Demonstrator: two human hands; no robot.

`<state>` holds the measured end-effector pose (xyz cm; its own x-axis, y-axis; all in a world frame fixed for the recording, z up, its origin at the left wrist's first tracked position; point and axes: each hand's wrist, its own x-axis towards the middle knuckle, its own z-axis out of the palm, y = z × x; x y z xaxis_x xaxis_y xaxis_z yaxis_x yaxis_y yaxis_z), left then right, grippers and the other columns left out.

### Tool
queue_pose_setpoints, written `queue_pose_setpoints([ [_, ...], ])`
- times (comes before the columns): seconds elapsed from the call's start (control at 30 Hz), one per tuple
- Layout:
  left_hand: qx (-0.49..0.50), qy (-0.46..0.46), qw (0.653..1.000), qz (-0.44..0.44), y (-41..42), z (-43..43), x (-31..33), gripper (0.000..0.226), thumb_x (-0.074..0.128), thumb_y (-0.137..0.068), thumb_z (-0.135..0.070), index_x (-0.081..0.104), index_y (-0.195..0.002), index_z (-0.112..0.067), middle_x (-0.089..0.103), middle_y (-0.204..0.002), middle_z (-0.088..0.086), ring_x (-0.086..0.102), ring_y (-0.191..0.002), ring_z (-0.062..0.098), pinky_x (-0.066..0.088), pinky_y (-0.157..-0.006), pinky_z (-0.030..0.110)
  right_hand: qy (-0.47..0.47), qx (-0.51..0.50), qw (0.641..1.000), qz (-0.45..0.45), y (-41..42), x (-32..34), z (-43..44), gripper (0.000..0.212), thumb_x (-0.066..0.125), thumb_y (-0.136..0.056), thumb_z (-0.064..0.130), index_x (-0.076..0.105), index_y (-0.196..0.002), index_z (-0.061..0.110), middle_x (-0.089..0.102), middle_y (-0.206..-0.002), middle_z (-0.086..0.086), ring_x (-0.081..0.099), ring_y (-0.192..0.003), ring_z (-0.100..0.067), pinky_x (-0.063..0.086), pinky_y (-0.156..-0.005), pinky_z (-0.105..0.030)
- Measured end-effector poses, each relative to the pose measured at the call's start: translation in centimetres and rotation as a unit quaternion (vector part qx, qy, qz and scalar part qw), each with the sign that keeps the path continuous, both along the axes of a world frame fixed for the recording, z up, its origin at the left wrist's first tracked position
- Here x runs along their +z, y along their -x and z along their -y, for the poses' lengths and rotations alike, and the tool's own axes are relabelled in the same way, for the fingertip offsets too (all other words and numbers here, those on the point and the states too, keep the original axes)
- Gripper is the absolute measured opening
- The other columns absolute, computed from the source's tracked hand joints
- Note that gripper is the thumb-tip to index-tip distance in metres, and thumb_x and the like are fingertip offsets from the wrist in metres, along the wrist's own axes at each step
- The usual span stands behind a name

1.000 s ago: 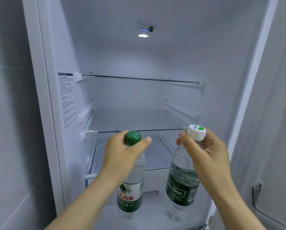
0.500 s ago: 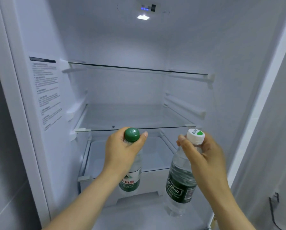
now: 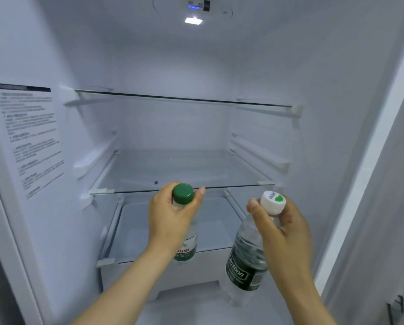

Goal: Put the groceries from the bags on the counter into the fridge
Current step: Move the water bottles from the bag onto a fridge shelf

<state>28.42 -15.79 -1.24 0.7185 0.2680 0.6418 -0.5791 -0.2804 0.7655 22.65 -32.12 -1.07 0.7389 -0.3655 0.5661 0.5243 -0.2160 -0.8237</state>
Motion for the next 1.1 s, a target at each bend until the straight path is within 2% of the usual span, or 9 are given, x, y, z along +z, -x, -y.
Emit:
queue_pose_setpoints([
  [0.07, -0.019, -0.024, 0.999, -0.015, -0.3, 0.0, 0.1, 0.035, 0.078, -0.076, -0.030, 0.058, -0.067, -0.004, 0.058, -0.065, 0.013, 0.046, -0.058, 0.012, 0.038, -0.055, 0.024, -0.020, -0.007, 1.000, 0.017, -0.4, 0.1, 0.0, 0.009, 0.070, -0.085, 0.024, 0.065, -0.082, 0.017, 0.068, -0.079, 0.000, 0.060, -0.071, -0.012, 0.047, -0.065, -0.017],
  [0.13, -0.029, -0.042, 0.999, -0.020, -0.4, -0.1, 0.2, 0.039, 0.078, -0.077, -0.032, 0.056, -0.068, 0.000, 0.054, -0.067, 0.017, 0.043, -0.060, 0.020, 0.036, -0.055, 0.028, -0.040, -0.017, 0.998, 0.040, -0.8, 0.3, -0.1, 0.008, 0.070, -0.084, 0.024, 0.065, -0.083, 0.018, 0.069, -0.079, 0.004, 0.061, -0.071, -0.004, 0.046, -0.064, -0.010],
  [0.27, -0.026, -0.040, 0.999, -0.007, -0.4, 0.0, 0.1, 0.041, 0.076, -0.077, -0.032, 0.056, -0.068, 0.002, 0.054, -0.067, 0.020, 0.045, -0.062, 0.027, 0.034, -0.053, 0.024, -0.047, -0.040, 0.995, 0.083, -1.9, 0.6, -0.4, 0.025, 0.065, -0.079, 0.036, 0.065, -0.088, 0.012, 0.068, -0.079, 0.014, 0.060, -0.073, 0.003, 0.044, -0.066, -0.007],
  [0.37, -0.022, -0.038, 0.999, -0.003, -0.3, 0.1, -0.1, 0.039, 0.077, -0.078, -0.029, 0.056, -0.068, 0.003, 0.055, -0.066, 0.020, 0.046, -0.062, 0.027, 0.035, -0.053, 0.023, -0.039, -0.065, 0.991, 0.111, -3.4, 0.2, -0.6, 0.015, 0.068, -0.086, 0.022, 0.062, -0.087, 0.008, 0.064, -0.075, 0.022, 0.058, -0.070, 0.005, 0.042, -0.064, -0.006],
  [0.47, -0.017, -0.032, 0.999, -0.005, -0.3, 0.1, -0.1, 0.038, 0.077, -0.078, -0.027, 0.057, -0.068, 0.003, 0.055, -0.067, 0.020, 0.047, -0.063, 0.028, 0.036, -0.054, 0.023, -0.040, -0.085, 0.984, 0.151, -4.6, -0.5, -1.0, 0.007, 0.067, -0.088, 0.018, 0.060, -0.086, 0.019, 0.063, -0.078, 0.024, 0.059, -0.073, 0.004, 0.043, -0.068, -0.007],
  [0.57, -0.017, -0.027, 0.999, -0.003, -0.4, 0.2, -0.1, 0.037, 0.076, -0.078, -0.025, 0.056, -0.069, 0.004, 0.055, -0.067, 0.020, 0.047, -0.063, 0.028, 0.037, -0.054, 0.025, -0.048, -0.095, 0.978, 0.181, -5.8, -1.5, -1.2, 0.008, 0.065, -0.088, 0.023, 0.058, -0.089, 0.027, 0.063, -0.083, 0.024, 0.061, -0.077, 0.002, 0.044, -0.071, -0.009],
  [0.67, -0.015, -0.023, 1.000, -0.002, -0.3, 0.3, -0.2, 0.035, 0.076, -0.079, -0.023, 0.057, -0.069, 0.004, 0.056, -0.068, 0.020, 0.048, -0.065, 0.028, 0.039, -0.056, 0.029, -0.047, -0.089, 0.979, 0.175, -6.8, -3.1, -1.3, 0.005, 0.061, -0.087, 0.031, 0.058, -0.089, 0.029, 0.064, -0.085, 0.022, 0.061, -0.079, 0.001, 0.045, -0.072, -0.008],
  [0.97, -0.007, -0.008, 1.000, -0.011, -0.5, 0.4, -0.4, 0.028, 0.076, -0.078, -0.019, 0.059, -0.068, 0.000, 0.057, -0.065, 0.012, 0.050, -0.063, 0.023, 0.040, -0.056, 0.023, -0.038, -0.051, 0.986, 0.152, -7.8, -5.2, -0.6, 0.020, 0.060, -0.086, 0.032, 0.062, -0.097, 0.015, 0.067, -0.094, 0.018, 0.064, -0.089, -0.001, 0.046, -0.077, -0.008],
  [1.1, -0.008, 0.001, 1.000, -0.019, -0.7, 0.5, -0.2, 0.026, 0.076, -0.078, -0.018, 0.060, -0.068, -0.001, 0.058, -0.064, 0.007, 0.049, -0.059, 0.015, 0.040, -0.056, 0.015, 0.008, 0.004, 0.998, 0.066, -7.8, -7.6, 0.1, 0.029, 0.068, -0.082, 0.039, 0.064, -0.107, 0.025, 0.067, -0.110, 0.019, 0.062, -0.106, -0.002, 0.049, -0.087, -0.015],
])
